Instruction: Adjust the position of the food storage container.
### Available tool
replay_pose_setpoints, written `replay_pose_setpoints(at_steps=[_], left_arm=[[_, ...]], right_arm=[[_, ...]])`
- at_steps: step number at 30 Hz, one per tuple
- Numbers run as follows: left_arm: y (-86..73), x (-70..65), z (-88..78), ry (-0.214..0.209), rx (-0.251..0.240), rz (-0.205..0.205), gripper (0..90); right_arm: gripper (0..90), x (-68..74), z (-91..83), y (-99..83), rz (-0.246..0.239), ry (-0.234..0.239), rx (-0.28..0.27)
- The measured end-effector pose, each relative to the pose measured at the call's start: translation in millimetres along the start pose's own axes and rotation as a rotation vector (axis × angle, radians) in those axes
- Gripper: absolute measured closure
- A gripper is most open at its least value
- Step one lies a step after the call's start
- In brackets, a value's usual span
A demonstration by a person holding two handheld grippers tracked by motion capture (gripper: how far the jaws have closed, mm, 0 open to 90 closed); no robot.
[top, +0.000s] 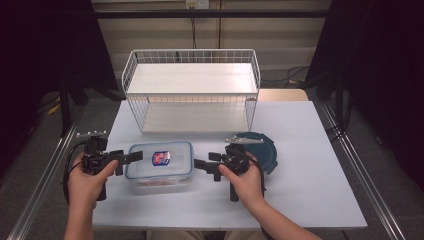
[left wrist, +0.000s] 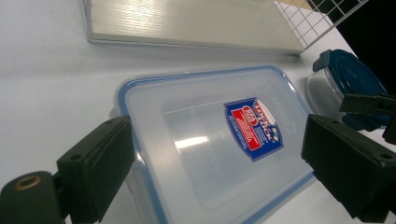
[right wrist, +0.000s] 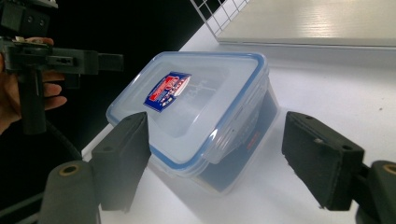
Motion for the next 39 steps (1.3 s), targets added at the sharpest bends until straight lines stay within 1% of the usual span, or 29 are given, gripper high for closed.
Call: replay_pose_setpoints(at_steps=[1, 2, 3, 6, 11, 12, 13, 14, 16, 17, 18, 19, 20, 22, 23, 24, 25, 26, 27, 29, 30, 32, 33, 34, 35, 36, 37, 38, 39], left_arm=[[1.1, 2.2, 0.2, 0.000, -0.011, -0.012, 8.9], [1.1, 2.2, 0.2, 0.000, -0.011, -0.012, 8.9], [1.8, 5.0, 0.1, 0.002, -0.014, -0.024, 8.6], [2.0, 8.4, 0.1, -0.002, -0.010, -0.024, 8.1], [2.5, 13.8, 4.8, -0.009, -0.022, -0.061, 6.8], [2.5, 13.8, 4.8, -0.009, -0.022, -0.061, 6.7], [2.1, 16.1, 6.0, -0.016, -0.013, -0.059, 6.1], [2.1, 16.1, 6.0, -0.016, -0.013, -0.059, 6.0], [2.3, 18.1, 7.1, -0.012, -0.016, -0.068, 5.7], [1.3, 19.6, 7.2, -0.016, 0.000, -0.056, 5.7], [1.7, 19.7, 9.0, -0.025, -0.012, -0.073, 5.6], [1.3, 19.7, 9.9, -0.035, -0.012, -0.083, 5.5], [0.7, 21.0, 11.2, -0.039, -0.010, -0.087, 5.4], [-0.1, 22.6, 11.9, -0.038, -0.004, -0.078, 5.3], [-1.8, 24.3, 14.3, -0.040, 0.000, -0.095, 5.3], [-2.4, 25.2, 15.7, -0.036, -0.004, -0.107, 5.3], [-4.3, 28.1, 16.0, -0.034, 0.014, -0.099, 5.3], [-4.4, 29.0, 16.2, -0.027, 0.019, -0.097, 5.4], [-4.2, 28.8, 16.4, -0.028, 0.019, -0.099, 5.5], [-4.4, 27.9, 16.8, -0.034, 0.019, -0.098, 5.8], [-5.0, 26.9, 17.5, -0.036, 0.023, -0.102, 5.9], [-5.3, 26.7, 18.0, -0.036, 0.024, -0.105, 6.3], [-7.2, 27.6, 18.6, -0.035, 0.040, -0.097, 6.6], [-7.2, 27.6, 18.6, -0.035, 0.040, -0.097, 6.7], [-7.2, 27.5, 19.9, -0.035, 0.026, -0.117, 6.7], [-8.7, 29.9, 19.2, -0.040, 0.039, -0.106, 6.9], [-8.9, 30.0, 20.4, -0.040, 0.026, -0.131, 7.1], [-8.9, 30.0, 20.4, -0.040, 0.026, -0.131, 7.3], [-11.8, 33.9, 20.7, -0.038, 0.043, -0.123, 7.6]], right_arm=[[24.9, 0.3, 0.3, 0.1, 0.013, 0.002, -0.001], [25.3, -0.1, 1.1, 0.4, 0.025, -0.001, -0.008], [26.1, -0.4, 1.8, 0.6, 0.036, -0.001, -0.014], [26.1, -0.6, 5.0, -1.0, 0.047, -0.007, -0.014], [25.9, -0.7, 8.8, -2.2, 0.075, -0.009, -0.026], [25.9, -0.7, 8.8, -2.2, 0.075, -0.009, -0.026], [24.8, -1.6, 10.3, -1.2, 0.104, -0.007, -0.040], [24.7, -2.0, 10.7, -0.8, 0.114, -0.012, -0.044], [24.7, -2.8, 12.4, -0.5, 0.123, -0.009, -0.050], [24.7, -3.1, 13.6, -0.6, 0.135, -0.010, -0.051], [24.7, -2.3, 17.2, -2.2, 0.151, -0.002, -0.039], [24.8, -1.2, 19.1, -3.5, 0.157, -0.003, -0.031], [25.0, -0.4, 20.9, -4.5, 0.155, 0.000, -0.029], [25.2, 0.8, 23.5, -6.0, 0.163, 0.004, -0.024], [25.2, 0.5, 24.8, -7.0, 0.163, -0.001, -0.019], [25.5, 1.1, 28.1, -8.1, 0.190, 0.002, -0.009], [25.4, 1.0, 29.4, -8.3, 0.191, 0.003, -0.008], [25.7, 0.9, 30.8, -8.7, 0.189, -0.001, -0.004], [25.8, 1.1, 32.6, -9.6, 0.182, 0.002, 0.004], [25.7, 2.2, 36.1, -11.2, 0.193, 0.006, 0.007], [25.6, 1.9, 37.5, -12.3, 0.188, 0.003, 0.011], [25.4, 1.0, 41.2, -14.1, 0.207, -0.006, 0.016], [25.4, 0.8, 44.0, -14.8, 0.224, 0.001, 0.019], [25.4, 0.8, 44.0, -14.8, 0.224, 0.001, 0.019], [25.4, 2.3, 48.8, -15.7, 0.226, 0.007, 0.020], [25.4, 2.7, 49.7, -16.2, 0.230, 0.008, 0.024], [25.4, 3.7, 51.2, -17.1, 0.234, 0.014, 0.028], [25.5, 3.6, 52.1, -17.3, 0.230, 0.009, 0.026], [25.4, 2.7, 52.3, -17.5, 0.226, 0.004, 0.026]])
Point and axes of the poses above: each handheld gripper's, and its own axes: z roughly forward along the jaws, y roughly out of its top, x roughly to its left, the point moved 7 cm from there along z, roughly forward along the jaws, and after that the axes turned 5 degrees about -z, right-handed, at the moved point
